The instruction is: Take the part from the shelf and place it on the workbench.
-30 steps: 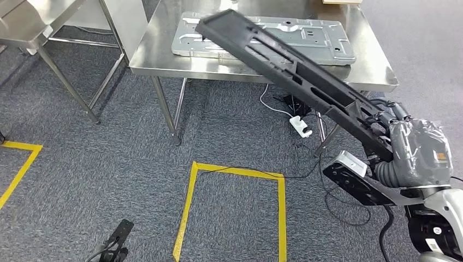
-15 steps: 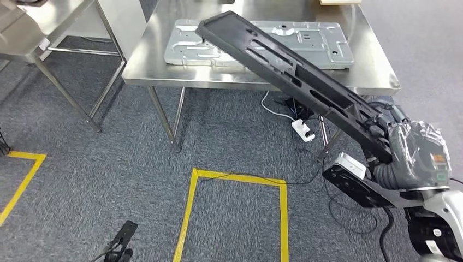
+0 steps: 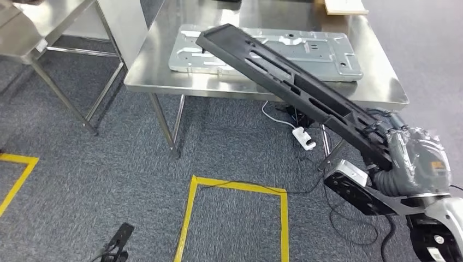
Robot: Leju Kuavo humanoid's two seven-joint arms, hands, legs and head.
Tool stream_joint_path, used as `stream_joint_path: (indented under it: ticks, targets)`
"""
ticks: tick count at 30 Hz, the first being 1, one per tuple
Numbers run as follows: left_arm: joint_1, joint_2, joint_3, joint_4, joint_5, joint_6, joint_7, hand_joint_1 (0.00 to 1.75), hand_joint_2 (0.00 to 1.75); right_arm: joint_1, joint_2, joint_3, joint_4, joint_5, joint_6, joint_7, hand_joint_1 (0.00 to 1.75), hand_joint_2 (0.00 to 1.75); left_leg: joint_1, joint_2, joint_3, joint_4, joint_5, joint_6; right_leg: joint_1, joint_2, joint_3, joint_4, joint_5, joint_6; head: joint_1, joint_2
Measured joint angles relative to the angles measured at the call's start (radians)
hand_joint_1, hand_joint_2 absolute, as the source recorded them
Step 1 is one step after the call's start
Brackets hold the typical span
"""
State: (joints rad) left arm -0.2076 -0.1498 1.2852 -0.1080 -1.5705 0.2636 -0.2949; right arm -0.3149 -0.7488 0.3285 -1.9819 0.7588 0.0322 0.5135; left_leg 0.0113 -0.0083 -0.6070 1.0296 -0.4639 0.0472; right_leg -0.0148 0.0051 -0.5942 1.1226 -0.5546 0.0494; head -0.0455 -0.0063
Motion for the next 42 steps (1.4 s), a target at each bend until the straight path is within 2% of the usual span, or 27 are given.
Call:
stream_joint_path:
  ticks: [2,3,4,6,7,8,10,13,15,17,18,19,20,22,23,24,27,29,32,33,34,35,36,37,39,40,42]
  targets:
    - [0.0,0.0,0.0,0.0,0.0,0.0,0.0,0.0,1.75,0.003,0.0,0.0,-0.001,0.0,0.0,0.0,1.75,1.75,-0.001,0.0,0.011,-0.001,-0.01,0.006,-0.002,-0.001,-0.083,0.126,-0.027,0.006,0.002,0.0]
    - [0.0,0.0,0.0,0.0,0.0,0.0,0.0,0.0,1.75,0.006,0.0,0.0,0.0,0.0,0.0,0.0,1.75,1.75,-0.001,0.0,0.018,-0.001,-0.017,0.006,-0.004,-0.001,-0.113,0.156,-0.017,0.007,0.002,0.0]
    - [0.001,0.001,0.0,0.0,0.0,0.0,0.0,0.0,1.75,0.008,-0.001,0.0,0.0,0.0,0.0,0.0,1.75,1.75,-0.001,-0.001,0.028,-0.001,-0.025,0.006,-0.005,-0.001,-0.125,0.149,0.012,0.008,0.002,0.0]
    - [0.002,0.001,0.0,0.0,0.0,-0.001,0.0,0.0,1.75,0.009,-0.001,0.0,0.0,0.0,0.0,0.0,1.75,1.75,-0.001,-0.002,0.052,-0.001,-0.042,0.002,-0.004,-0.001,-0.099,0.043,0.103,0.003,0.002,0.0]
    - [0.001,0.0,0.0,0.0,0.0,-0.002,0.0,0.0,1.75,0.01,-0.001,0.0,0.0,0.0,0.0,0.0,1.75,1.75,-0.003,-0.003,0.062,-0.001,-0.05,-0.002,-0.002,-0.001,-0.077,-0.011,0.133,0.0,0.002,0.0]
    - [0.001,0.0,0.0,0.0,0.0,-0.002,0.0,0.0,1.75,0.01,-0.002,0.0,-0.001,0.0,0.0,0.0,1.75,1.75,-0.004,-0.004,0.069,-0.002,-0.058,-0.008,0.001,-0.001,-0.057,-0.057,0.145,-0.006,0.003,0.0]
    - [-0.001,0.001,0.0,0.0,0.0,-0.003,0.0,0.0,1.75,0.012,-0.004,0.0,-0.002,0.0,0.0,0.0,1.75,1.75,-0.006,-0.004,0.074,-0.006,-0.066,-0.019,0.009,-0.002,-0.037,-0.087,0.13,-0.016,0.003,0.0]
    - [-0.002,0.002,0.0,0.0,0.0,-0.003,0.001,0.0,1.75,0.017,-0.006,0.0,-0.003,-0.001,0.001,0.0,1.75,1.75,-0.005,0.001,0.075,0.003,-0.082,-0.034,0.003,0.0,-0.021,-0.105,0.117,-0.031,0.002,0.0]
    - [-0.003,0.002,0.0,0.0,0.0,-0.003,0.001,0.0,1.75,0.02,-0.006,0.0,-0.004,-0.002,0.001,0.0,1.75,1.75,-0.003,0.002,0.032,0.092,-0.118,-0.042,-0.002,-0.002,-0.004,-0.112,0.108,-0.042,0.0,0.0]
    - [0.0,0.002,0.0,0.0,0.0,-0.004,0.002,0.0,1.75,0.022,-0.006,0.0,-0.004,-0.003,0.001,0.0,1.75,1.75,-0.002,0.002,-0.051,0.227,-0.157,-0.046,-0.001,-0.002,0.011,-0.113,0.095,-0.05,0.0,0.0]
    - [0.003,0.003,0.0,0.0,0.0,-0.004,0.002,0.0,1.75,0.024,-0.006,0.0,-0.003,-0.004,0.001,0.0,1.75,1.75,-0.002,0.002,-0.085,0.267,-0.155,-0.048,-0.001,-0.002,0.02,-0.113,0.087,-0.05,0.0,0.0]
    - [0.006,0.004,0.0,0.0,0.0,-0.004,0.002,0.0,1.75,0.026,-0.006,0.0,-0.003,-0.005,0.001,0.0,1.75,1.75,-0.002,0.002,-0.103,0.272,-0.132,-0.048,-0.001,-0.001,0.033,-0.113,0.077,-0.049,0.0,0.0]
    - [0.007,0.004,0.0,0.0,0.0,-0.004,0.002,0.0,1.75,0.028,-0.006,0.0,-0.003,-0.006,0.002,0.0,1.75,1.75,-0.002,0.002,-0.103,0.237,-0.089,-0.047,-0.001,-0.001,0.048,-0.113,0.066,-0.048,0.0,0.0]
    - [0.008,0.004,0.0,0.0,0.0,-0.004,0.001,0.0,1.75,0.03,-0.006,0.0,-0.003,-0.008,0.002,0.0,1.75,1.75,-0.003,0.003,-0.068,0.114,0.007,-0.042,0.0,0.0,0.076,-0.113,0.043,-0.041,0.001,0.0]
    - [0.007,0.004,0.0,0.0,0.0,-0.003,0.001,0.0,1.75,0.03,-0.006,0.0,-0.003,-0.009,0.002,0.0,1.75,1.75,-0.005,0.002,-0.047,0.062,0.029,-0.038,0.002,0.0,0.086,-0.112,0.034,-0.036,0.002,0.0]
    - [0.007,0.004,0.0,0.0,0.0,-0.003,0.001,0.0,1.75,0.029,-0.006,0.0,-0.003,-0.009,0.001,0.0,1.75,1.75,-0.007,0.002,-0.033,0.033,0.034,-0.034,0.004,0.001,0.091,-0.114,0.027,-0.03,0.004,0.0]
    - [0.006,0.005,0.0,0.0,0.0,-0.002,0.001,0.0,1.75,0.031,-0.008,0.0,-0.003,-0.012,0.001,0.0,1.75,1.75,-0.008,0.001,-0.012,0.005,0.014,-0.018,0.004,0.002,0.097,-0.113,0.027,-0.015,0.006,0.0]
    - [0.004,0.004,0.0,0.0,0.0,-0.002,0.001,0.0,1.75,0.032,-0.01,0.0,-0.003,-0.014,0.002,0.0,1.75,1.75,-0.003,0.0,0.011,-0.01,0.007,-0.007,0.003,0.0,0.075,-0.064,0.022,-0.007,0.011,0.0]
    - [0.003,0.005,0.0,0.0,0.0,-0.002,0.0,0.0,1.75,0.035,-0.011,0.0,-0.001,-0.017,0.002,0.0,1.75,1.75,0.0,0.0,0.04,-0.018,-0.011,0.003,0.0,-0.001,-0.045,0.112,-0.028,0.004,0.016,0.0]
    - [0.004,0.005,0.0,0.0,0.0,-0.002,0.0,0.0,1.75,0.038,-0.011,0.0,0.0,-0.017,0.002,0.0,1.75,1.75,0.0,-0.001,0.051,-0.018,-0.02,0.003,-0.002,-0.001,-0.084,0.151,-0.041,0.007,0.016,0.0]
    - [0.005,0.005,0.0,0.0,0.0,-0.002,0.0,0.0,1.75,0.041,-0.011,0.0,0.001,-0.017,0.002,0.0,1.75,1.75,0.001,-0.002,0.063,-0.018,-0.031,0.002,-0.004,-0.002,-0.109,0.16,-0.039,0.01,0.016,0.0]
    - [0.005,0.005,0.0,0.0,0.0,-0.002,0.0,0.0,1.75,0.043,-0.012,0.0,0.003,-0.017,0.002,0.0,1.75,1.75,0.001,-0.003,0.078,-0.018,-0.042,-0.001,-0.006,-0.002,-0.117,0.136,-0.016,0.011,0.017,0.0]
    - [0.005,0.005,0.0,0.0,0.0,-0.003,0.0,0.0,1.75,0.044,-0.012,0.0,0.004,-0.018,0.002,0.0,1.75,1.75,0.003,-0.004,0.095,-0.018,-0.054,-0.004,-0.008,-0.002,-0.111,0.082,0.029,0.012,0.017,0.0]
    - [0.005,0.005,0.0,0.0,0.0,-0.003,0.0,0.0,1.75,0.045,-0.012,0.0,0.005,-0.018,0.002,0.0,1.75,1.75,0.004,-0.005,0.109,-0.018,-0.066,-0.009,-0.008,-0.003,-0.1,0.016,0.087,0.011,0.018,0.0]
    - [0.005,0.005,0.0,0.0,0.0,-0.003,0.001,0.0,1.75,0.047,-0.013,0.0,0.007,-0.018,0.002,0.0,1.75,1.75,0.003,-0.007,0.127,-0.018,-0.089,-0.022,-0.004,-0.007,-0.081,-0.073,0.15,0.002,0.02,0.0]
    - [0.005,0.005,0.0,0.0,0.0,-0.003,0.001,0.0,1.75,0.05,-0.013,0.0,0.008,-0.018,0.003,0.0,1.75,1.75,0.002,-0.007,0.133,-0.016,-0.095,-0.029,-0.001,-0.007,-0.078,-0.087,0.158,-0.006,0.02,0.0]
    - [0.004,0.005,0.0,0.0,0.0,-0.003,0.002,0.0,1.75,0.054,-0.016,0.0,0.009,-0.019,0.003,0.0,1.75,1.75,0.0,-0.005,0.139,-0.009,-0.1,-0.042,0.001,-0.006,-0.067,-0.084,0.149,-0.023,0.02,0.0]
